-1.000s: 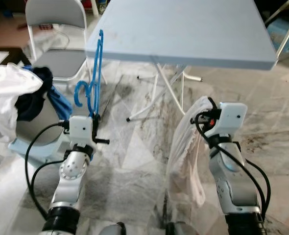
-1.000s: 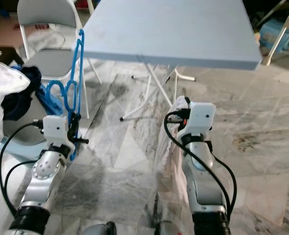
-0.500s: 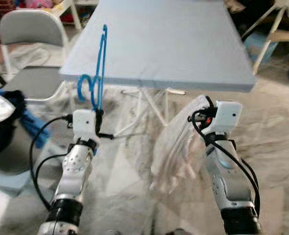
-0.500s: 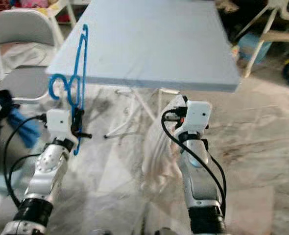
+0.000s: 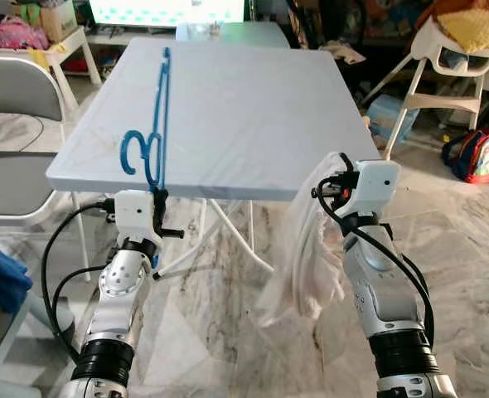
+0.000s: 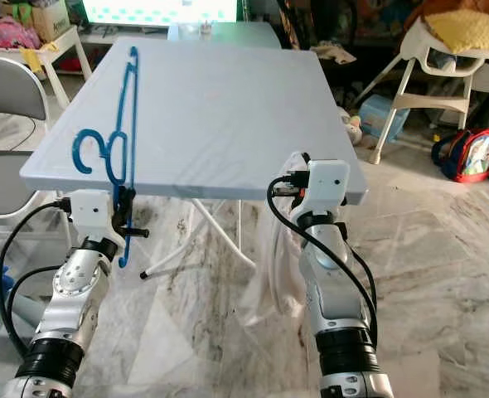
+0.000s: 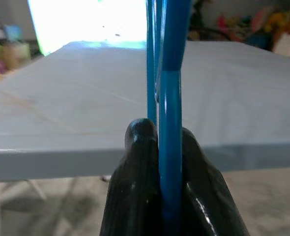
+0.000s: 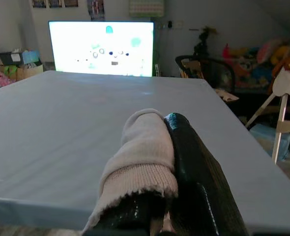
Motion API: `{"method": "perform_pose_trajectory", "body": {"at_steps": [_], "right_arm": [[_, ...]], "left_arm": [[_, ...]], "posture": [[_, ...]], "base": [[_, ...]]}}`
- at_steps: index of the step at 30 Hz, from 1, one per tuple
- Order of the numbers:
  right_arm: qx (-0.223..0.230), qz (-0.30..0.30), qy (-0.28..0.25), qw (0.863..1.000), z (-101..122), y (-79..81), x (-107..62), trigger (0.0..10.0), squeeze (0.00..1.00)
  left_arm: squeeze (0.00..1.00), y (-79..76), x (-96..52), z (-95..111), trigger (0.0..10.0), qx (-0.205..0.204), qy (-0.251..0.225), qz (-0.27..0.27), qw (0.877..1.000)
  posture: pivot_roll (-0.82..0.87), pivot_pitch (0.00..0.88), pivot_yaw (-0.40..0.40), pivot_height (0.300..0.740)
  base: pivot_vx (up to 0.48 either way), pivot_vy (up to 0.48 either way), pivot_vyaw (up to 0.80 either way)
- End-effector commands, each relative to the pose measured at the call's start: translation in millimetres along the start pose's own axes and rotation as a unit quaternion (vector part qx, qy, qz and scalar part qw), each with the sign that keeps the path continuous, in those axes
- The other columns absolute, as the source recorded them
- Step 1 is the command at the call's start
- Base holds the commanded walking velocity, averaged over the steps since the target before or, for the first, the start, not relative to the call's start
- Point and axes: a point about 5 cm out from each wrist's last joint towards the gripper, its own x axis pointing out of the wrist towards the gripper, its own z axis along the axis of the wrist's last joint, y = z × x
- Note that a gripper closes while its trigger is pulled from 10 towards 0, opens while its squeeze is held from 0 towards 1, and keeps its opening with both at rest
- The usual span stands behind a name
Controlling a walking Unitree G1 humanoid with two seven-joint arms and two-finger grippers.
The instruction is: Hang hanger
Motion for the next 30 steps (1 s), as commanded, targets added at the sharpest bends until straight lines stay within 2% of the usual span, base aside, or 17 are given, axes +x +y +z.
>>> {"method": "perform_pose_trajectory", "body": {"at_steps": [1, 11, 19, 26, 28, 30], "right_arm": [[0.001, 0.002, -0.013, 1.000, 3.7, 1.0, 2.3, 10.0, 0.00], [-0.002, 0.002, -0.009, 1.000, -1.9, 3.3, 1.9, 10.0, 0.00], [-0.003, 0.001, -0.010, 1.000, -3.0, 4.8, 1.3, 10.0, 0.00], [-0.009, -0.009, -0.018, 1.000, -0.3, -0.3, 5.4, 10.0, 0.00], [-0.009, -0.007, -0.027, 1.000, 4.1, 0.8, 8.2, 10.0, 0.00], [-0.012, -0.002, -0.032, 0.999, 5.9, 2.4, 9.0, 10.0, 0.00]], "left_arm": [[0.00, 2.1, -0.8, 4.4, 10.0, 0.014, -0.007, -0.008, 1.000], [0.00, 0.8, -9.0, -0.2, 10.0, 0.013, 0.005, -0.016, 1.000], [0.00, 0.2, -8.0, 0.8, 10.0, 0.014, 0.006, -0.014, 1.000], [0.00, -4.1, -5.4, 3.0, 10.0, 0.015, -0.005, -0.024, 1.000], [0.00, -3.6, -5.7, 8.0, 10.0, -0.004, -0.019, -0.025, 1.000], [0.00, -3.2, -6.1, 9.2, 10.0, 0.001, -0.021, -0.023, 1.000]], "posture": [[0.20, 0.012, -0.037, 0.740], [0.21, 0.017, -0.016, 0.740], [0.21, 0.042, -0.012, 0.740], [0.22, 0.051, -0.025, 0.740], [0.21, 0.063, -0.025, 0.740], [0.21, 0.068, -0.026, 0.740]], "base": [[0.274, 0.394, 0.00], [0.274, 0.395, 0.00], [0.275, 0.395, 0.00], [0.000, 0.000, 0.00], [0.000, 0.000, 0.00], [0.000, 0.000, 0.00]]}}
